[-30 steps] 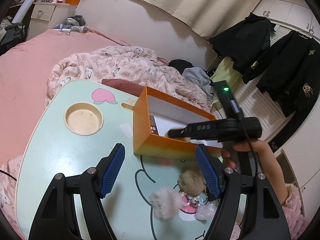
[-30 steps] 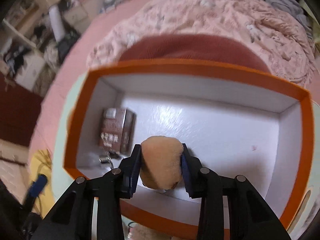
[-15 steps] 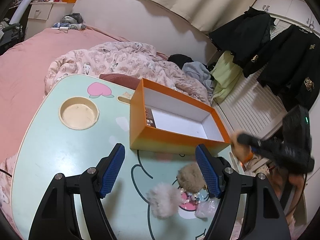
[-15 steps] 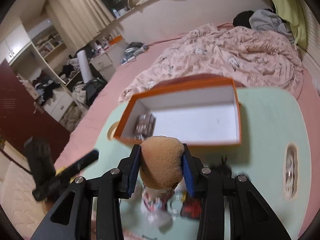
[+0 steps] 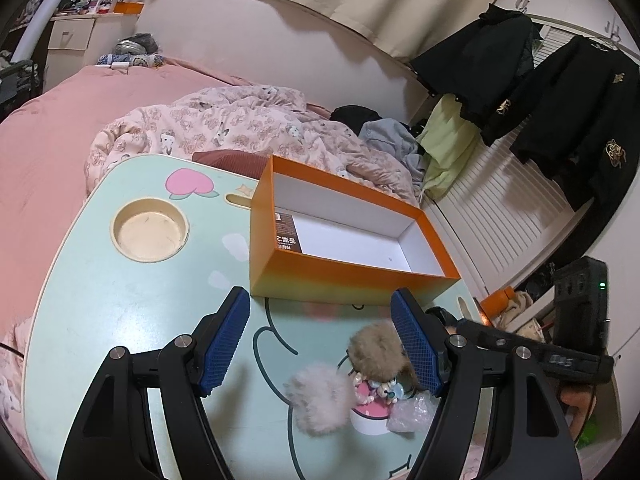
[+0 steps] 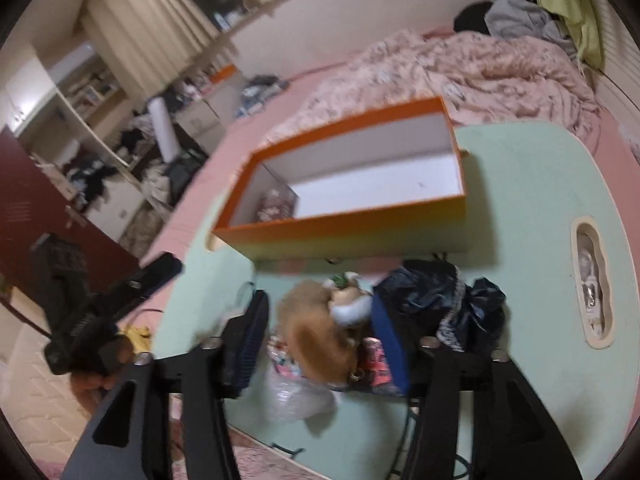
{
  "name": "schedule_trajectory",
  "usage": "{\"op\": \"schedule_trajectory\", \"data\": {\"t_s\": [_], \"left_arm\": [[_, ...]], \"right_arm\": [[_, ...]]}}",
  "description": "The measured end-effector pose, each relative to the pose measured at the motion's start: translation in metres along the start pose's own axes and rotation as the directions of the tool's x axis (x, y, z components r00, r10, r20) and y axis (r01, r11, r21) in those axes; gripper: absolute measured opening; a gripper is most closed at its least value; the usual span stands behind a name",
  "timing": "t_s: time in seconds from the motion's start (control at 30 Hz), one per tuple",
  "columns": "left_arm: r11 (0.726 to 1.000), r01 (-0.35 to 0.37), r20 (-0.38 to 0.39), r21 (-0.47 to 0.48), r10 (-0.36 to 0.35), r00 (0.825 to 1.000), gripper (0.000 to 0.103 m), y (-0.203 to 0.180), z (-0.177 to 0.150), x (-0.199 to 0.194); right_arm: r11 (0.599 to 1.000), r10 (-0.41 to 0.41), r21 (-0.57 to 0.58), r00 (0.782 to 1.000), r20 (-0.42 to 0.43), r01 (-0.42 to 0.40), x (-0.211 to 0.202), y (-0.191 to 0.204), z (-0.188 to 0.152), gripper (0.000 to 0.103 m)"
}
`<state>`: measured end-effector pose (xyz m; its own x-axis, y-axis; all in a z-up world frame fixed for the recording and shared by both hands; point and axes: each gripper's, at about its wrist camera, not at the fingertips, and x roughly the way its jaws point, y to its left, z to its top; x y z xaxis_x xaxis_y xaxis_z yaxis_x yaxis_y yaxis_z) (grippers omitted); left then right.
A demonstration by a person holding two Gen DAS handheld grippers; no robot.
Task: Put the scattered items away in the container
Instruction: 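Grasp the tan plush toy in the box with the right gripper, set it on the table, then grasp the brown card pack in the box with the left gripper, set it on the table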
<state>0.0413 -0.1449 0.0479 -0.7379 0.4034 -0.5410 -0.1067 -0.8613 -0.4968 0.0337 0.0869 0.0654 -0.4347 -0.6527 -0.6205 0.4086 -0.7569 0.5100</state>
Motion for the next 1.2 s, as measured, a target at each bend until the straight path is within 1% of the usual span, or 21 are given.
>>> {"op": "schedule_trajectory", "data": {"t_s": [0.07, 0.13, 0.2, 0.27, 0.33, 0.37, 0.43, 0.47, 0.5, 0.53, 0.6, 0.63, 0.67, 0.7, 0.73, 0.83, 0.87, 0.97, 1.0, 1.07, 1.2], "left_arm": [[1.0, -0.003, -0.002, 0.001, 0.003, 1.0, 0.073, 0.0, 0.0, 0.0], [1.0, -0.012, -0.005, 0.009, 0.012, 1.0, 0.073, -0.001, 0.003, -0.001], [0.999, -0.028, -0.012, 0.027, 0.028, 1.0, 0.073, -0.005, 0.009, -0.001], [0.995, -0.066, -0.027, 0.069, 0.068, 0.997, 0.073, -0.013, 0.021, 0.0], [0.981, -0.127, -0.069, 0.148, 0.138, 0.988, 0.073, -0.028, 0.038, 0.008], [0.969, -0.148, -0.119, 0.198, 0.174, 0.977, 0.073, -0.037, 0.048, 0.018], [0.957, -0.14, -0.188, 0.254, 0.191, 0.963, 0.069, -0.05, 0.063, 0.037], [0.954, -0.133, -0.232, 0.269, 0.198, 0.952, 0.059, -0.055, 0.071, 0.05], [0.952, -0.137, -0.3, 0.274, 0.22, 0.928, 0.047, -0.058, 0.079, 0.069], [0.952, -0.139, -0.341, 0.271, 0.231, 0.911, 0.042, -0.059, 0.082, 0.081], [0.945, -0.168, -0.414, 0.28, 0.277, 0.867, 0.034, -0.059, 0.088, 0.11], [0.934, -0.198, -0.431, 0.296, 0.316, 0.846, 0.033, -0.059, 0.09, 0.123], [0.915, -0.24, -0.431, 0.325, 0.369, 0.823, 0.033, -0.061, 0.091, 0.134], [0.897, -0.27, -0.424, 0.35, 0.408, 0.809, 0.033, -0.062, 0.09, 0.141], [0.872, -0.308, -0.415, 0.38, 0.459, 0.786, 0.033, -0.063, 0.09, 0.15], [0.83, -0.378, -0.426, 0.41, 0.541, 0.725, 0.033, -0.061, 0.089, 0.169], [0.823, -0.39, -0.434, 0.412, 0.554, 0.71, 0.033, -0.059, 0.087, 0.174], [0.835, -0.387, -0.48, 0.392, 0.544, 0.688, 0.034, -0.055, 0.082, 0.184], [0.834, -0.395, -0.477, 0.384, 0.546, 0.688, 0.034, -0.054, 0.082, 0.185], [0.836, -0.405, -0.471, 0.371, 0.545, 0.693, 0.035, -0.053, 0.084, 0.187], [0.87, -0.359, -0.492, 0.34, 0.489, 0.72, 0.036, -0.057, 0.081, 0.183]], "right_arm": [[1.0, -0.022, -0.019, 0.999, 0.038, 0.023, -0.006, 0.005, -0.003, 0.059], [0.999, -0.037, -0.03, 0.998, 0.055, 0.039, -0.008, 0.008, -0.008, 0.059], [0.999, -0.031, -0.032, 0.998, 0.057, 0.033, -0.007, 0.011, -0.013, 0.059], [0.999, -0.03, -0.043, 0.998, 0.057, 0.032, -0.006, 0.015, -0.019, 0.059], [0.997, -0.033, -0.06, 0.997, 0.065, 0.037, -0.006, 0.019, -0.023, 0.059], [0.997, -0.028, -0.069, 0.997, 0.066, 0.033, -0.005, 0.021, -0.024, 0.059], [0.997, -0.022, -0.073, 0.997, 0.07, 0.027, -0.006, 0.021, -0.024, 0.059], [0.997, -0.017, -0.07, 0.997, 0.073, 0.022, -0.006, 0.021, -0.024, 0.059], [0.998, -0.012, -0.065, 0.997, 0.076, 0.017, -0.007, 0.02, -0.025, 0.059], [0.998, -0.008, -0.059, 0.997, 0.077, 0.013, -0.007, 0.018, -0.025, 0.059], [0.999, 0.003, -0.04, 0.997, 0.079, 0.0, -0.009, 0.013, -0.026, 0.059], [0.999, 0.009, -0.032, 0.997, 0.081, -0.006, -0.01, 0.011, -0.026, 0.059], [1.0, 0.013, -0.024, 0.996, 0.084, -0.011, -0.011, 0.008, -0.026, 0.059], [1.0, 0.018, -0.019, 0.996, 0.087, -0.016, -0.012, 0.006, -0.026, 0.059], [1.0, 0.024, -0.015, 0.995, 0.092, -0.023, -0.014, 0.005, -0.025, 0.059], [0.999, 0.039, -0.011, 0.994, 0.104, -0.038, -0.018, 0.002, -0.026, 0.059], [0.999, 0.044, -0.01, 0.993, 0.107, -0.043, -0.018, 0.001, -0.026, 0.059], [0.998, 0.055, -0.005, 0.993, 0.109, -0.055, -0.021, -0.002, -0.027, 0.059], [0.998, 0.056, -0.003, 0.992, 0.11, -0.056, -0.022, -0.003, -0.027, 0.059], [0.998, 0.059, -0.002, 0.992, 0.113, -0.059, -0.022, -0.004, -0.028, 0.059], [0.998, 0.06, 0.002, 0.992, 0.112, -0.061, -0.022, -0.003, -0.028, 0.059]]}}
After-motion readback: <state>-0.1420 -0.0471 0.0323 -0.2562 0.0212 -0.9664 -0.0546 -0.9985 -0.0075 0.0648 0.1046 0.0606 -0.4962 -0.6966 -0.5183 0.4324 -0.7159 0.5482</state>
